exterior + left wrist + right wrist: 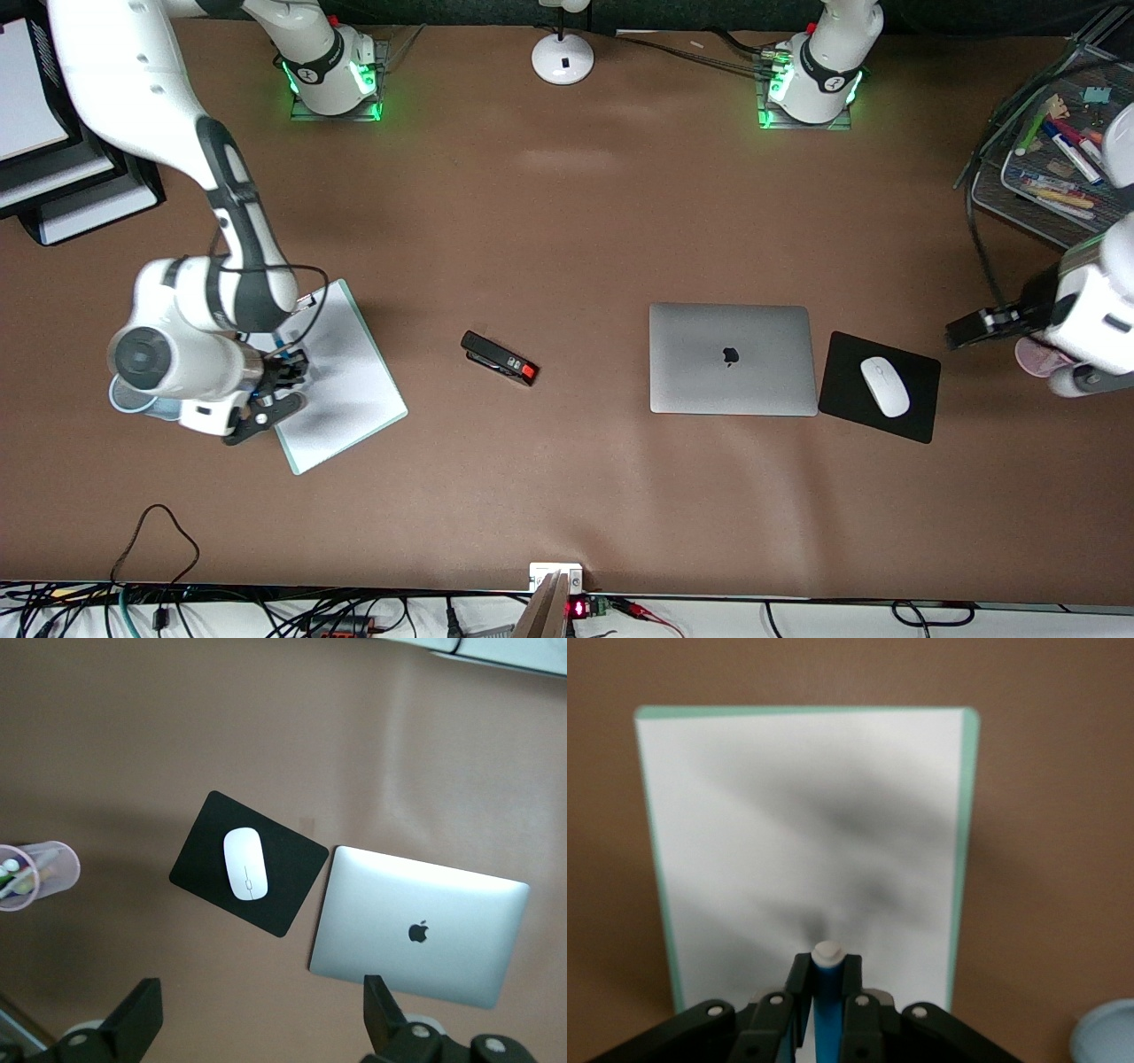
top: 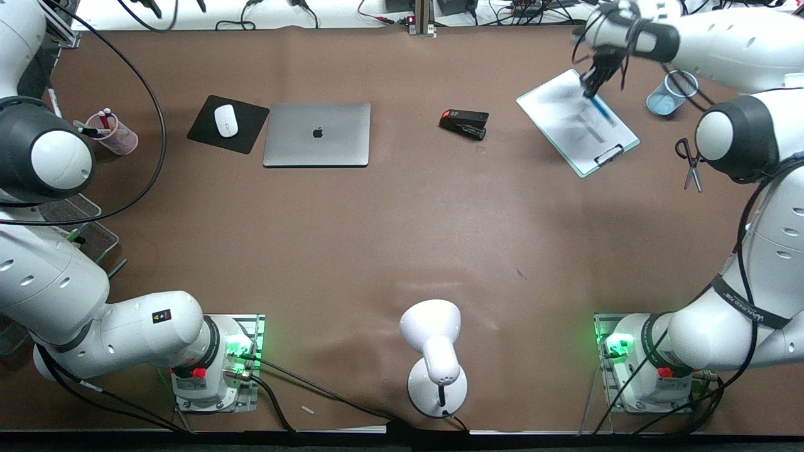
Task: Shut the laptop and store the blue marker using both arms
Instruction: 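Carry the blue marker with the right gripper over the light blue cup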
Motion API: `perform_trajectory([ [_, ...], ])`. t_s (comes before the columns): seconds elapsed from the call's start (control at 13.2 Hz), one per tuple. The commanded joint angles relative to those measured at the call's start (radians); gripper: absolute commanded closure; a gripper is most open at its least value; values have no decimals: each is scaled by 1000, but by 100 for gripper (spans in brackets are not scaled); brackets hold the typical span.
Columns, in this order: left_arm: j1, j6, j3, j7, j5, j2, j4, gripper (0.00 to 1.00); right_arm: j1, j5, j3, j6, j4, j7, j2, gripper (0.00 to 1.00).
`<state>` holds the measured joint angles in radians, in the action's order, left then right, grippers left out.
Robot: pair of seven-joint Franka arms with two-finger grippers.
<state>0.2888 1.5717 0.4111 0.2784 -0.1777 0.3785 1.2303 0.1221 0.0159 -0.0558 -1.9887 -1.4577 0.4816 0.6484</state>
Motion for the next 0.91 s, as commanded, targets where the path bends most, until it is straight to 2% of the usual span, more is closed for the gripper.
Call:
perform_trajectory([
  [0.0, 16, -71, 9, -126, 24, -45, -28, 0, -12, -1, -4, 140, 87, 70, -71, 100],
  [0.15, 24, -79, 6, -159, 38, -85, -15, 0, -18, -1, -34, 151, 132, 199, -81, 100],
  [0.3, 29, -140, 3, -231, 56, -118, -5, 0, -32, 4, -71, 130, 148, 380, -79, 100],
  [0.45, 81, -136, 5, -238, 116, -197, 78, 0, -56, 7, -70, 91, 149, 464, -76, 100],
  [0.83, 82, -73, 5, -291, 141, -344, 272, 0, -101, 16, -70, -43, 139, 682, -56, 100],
])
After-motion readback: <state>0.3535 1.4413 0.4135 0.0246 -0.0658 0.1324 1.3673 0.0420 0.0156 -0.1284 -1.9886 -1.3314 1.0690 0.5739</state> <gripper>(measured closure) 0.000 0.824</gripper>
